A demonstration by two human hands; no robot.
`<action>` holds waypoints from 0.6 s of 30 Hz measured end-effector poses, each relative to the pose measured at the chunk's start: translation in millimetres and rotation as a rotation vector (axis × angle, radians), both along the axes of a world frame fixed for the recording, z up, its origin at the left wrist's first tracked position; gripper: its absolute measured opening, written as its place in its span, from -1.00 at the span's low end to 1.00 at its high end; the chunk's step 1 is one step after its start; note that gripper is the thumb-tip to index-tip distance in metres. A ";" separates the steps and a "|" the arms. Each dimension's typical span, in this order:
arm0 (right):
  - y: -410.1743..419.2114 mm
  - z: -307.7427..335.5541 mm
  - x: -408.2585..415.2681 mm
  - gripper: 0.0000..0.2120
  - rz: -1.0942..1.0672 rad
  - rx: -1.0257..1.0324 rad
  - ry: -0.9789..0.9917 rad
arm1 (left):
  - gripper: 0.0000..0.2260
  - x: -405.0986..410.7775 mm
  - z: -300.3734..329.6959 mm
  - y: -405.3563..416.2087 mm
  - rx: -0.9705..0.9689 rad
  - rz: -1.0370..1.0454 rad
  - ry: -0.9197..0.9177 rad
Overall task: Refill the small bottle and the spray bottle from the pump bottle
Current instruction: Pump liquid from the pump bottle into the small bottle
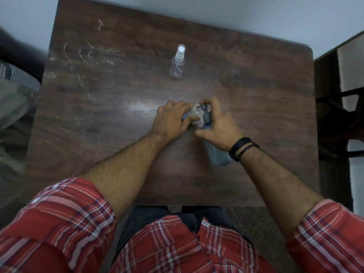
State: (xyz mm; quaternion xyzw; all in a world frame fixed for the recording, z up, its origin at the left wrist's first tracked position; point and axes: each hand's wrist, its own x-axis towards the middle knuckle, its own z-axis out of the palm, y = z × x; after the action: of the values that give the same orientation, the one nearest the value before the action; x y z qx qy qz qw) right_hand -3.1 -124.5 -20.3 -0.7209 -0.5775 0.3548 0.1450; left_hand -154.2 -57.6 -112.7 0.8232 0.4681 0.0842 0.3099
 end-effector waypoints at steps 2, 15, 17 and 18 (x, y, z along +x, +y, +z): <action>-0.7 0.7 1.3 -0.40 0.007 -0.003 -0.008 | -0.58 0.1 0.0 -1.3 0.000 -0.007 -0.006; 2.8 -0.1 -0.1 -0.41 0.011 -0.009 -0.011 | -0.58 0.1 -0.3 -2.8 0.001 -0.006 0.002; 1.9 -0.5 -0.9 -0.38 0.008 -0.004 -0.010 | -0.57 0.2 0.6 -1.9 0.000 -0.005 0.001; 1.3 -0.6 -1.1 -0.36 0.009 -0.003 -0.005 | -0.57 -0.1 1.1 -1.1 0.000 -0.004 0.000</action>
State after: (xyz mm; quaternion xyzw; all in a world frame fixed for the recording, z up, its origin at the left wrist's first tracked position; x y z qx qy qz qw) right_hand -4.2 -123.2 -20.9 -0.7193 -0.5805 0.3545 0.1411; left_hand -154.3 -58.7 -111.6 0.8242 0.4664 0.0838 0.3100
